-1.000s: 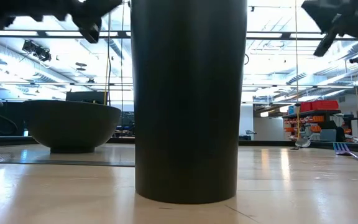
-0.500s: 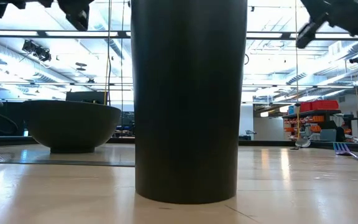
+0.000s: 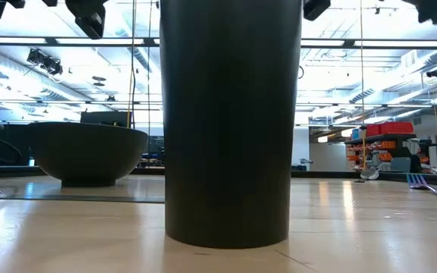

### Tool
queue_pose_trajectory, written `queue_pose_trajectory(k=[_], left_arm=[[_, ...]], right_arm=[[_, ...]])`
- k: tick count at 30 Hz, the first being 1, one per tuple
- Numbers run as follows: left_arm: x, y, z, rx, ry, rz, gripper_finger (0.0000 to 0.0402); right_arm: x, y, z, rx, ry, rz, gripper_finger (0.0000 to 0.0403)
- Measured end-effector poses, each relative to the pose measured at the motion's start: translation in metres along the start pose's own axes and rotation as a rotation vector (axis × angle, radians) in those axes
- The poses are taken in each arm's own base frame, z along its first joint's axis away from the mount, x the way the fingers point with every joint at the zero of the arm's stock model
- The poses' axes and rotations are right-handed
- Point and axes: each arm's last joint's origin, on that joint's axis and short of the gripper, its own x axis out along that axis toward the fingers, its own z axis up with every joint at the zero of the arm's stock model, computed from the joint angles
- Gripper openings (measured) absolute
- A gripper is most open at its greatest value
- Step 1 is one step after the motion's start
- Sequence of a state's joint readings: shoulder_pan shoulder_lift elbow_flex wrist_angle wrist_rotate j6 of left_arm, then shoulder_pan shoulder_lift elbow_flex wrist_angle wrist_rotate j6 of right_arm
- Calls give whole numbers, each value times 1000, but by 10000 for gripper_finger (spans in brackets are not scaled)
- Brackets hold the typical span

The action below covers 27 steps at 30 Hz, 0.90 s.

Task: Pick & Place Utensil
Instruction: Put the black cup on the top right of the black bowl on the gray placemat

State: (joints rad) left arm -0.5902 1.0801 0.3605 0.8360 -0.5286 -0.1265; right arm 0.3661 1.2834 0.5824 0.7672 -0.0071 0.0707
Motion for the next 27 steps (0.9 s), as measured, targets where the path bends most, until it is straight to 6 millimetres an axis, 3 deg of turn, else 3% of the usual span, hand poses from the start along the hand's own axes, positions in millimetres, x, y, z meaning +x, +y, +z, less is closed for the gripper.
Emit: queue_pose_trajectory(k=[5,8,17,21,27], left_arm=[[-1,-8,-6,-3,23,-39,177],[0,-10,-9,-7,26,-36,177],[11,-13,-42,37,159,-56,177],[22,-21,-39,36,156,-74,177],[33,-38,-41,5,241,-127,177]], right_arm=[[26,15,-5,-7,173,-9,55],[32,27,-6,-14,239,9,89],[25,59,-16,48,344,-26,223],[20,66,-23,106,416,-23,289],[24,67,-39,35,482,-36,371]])
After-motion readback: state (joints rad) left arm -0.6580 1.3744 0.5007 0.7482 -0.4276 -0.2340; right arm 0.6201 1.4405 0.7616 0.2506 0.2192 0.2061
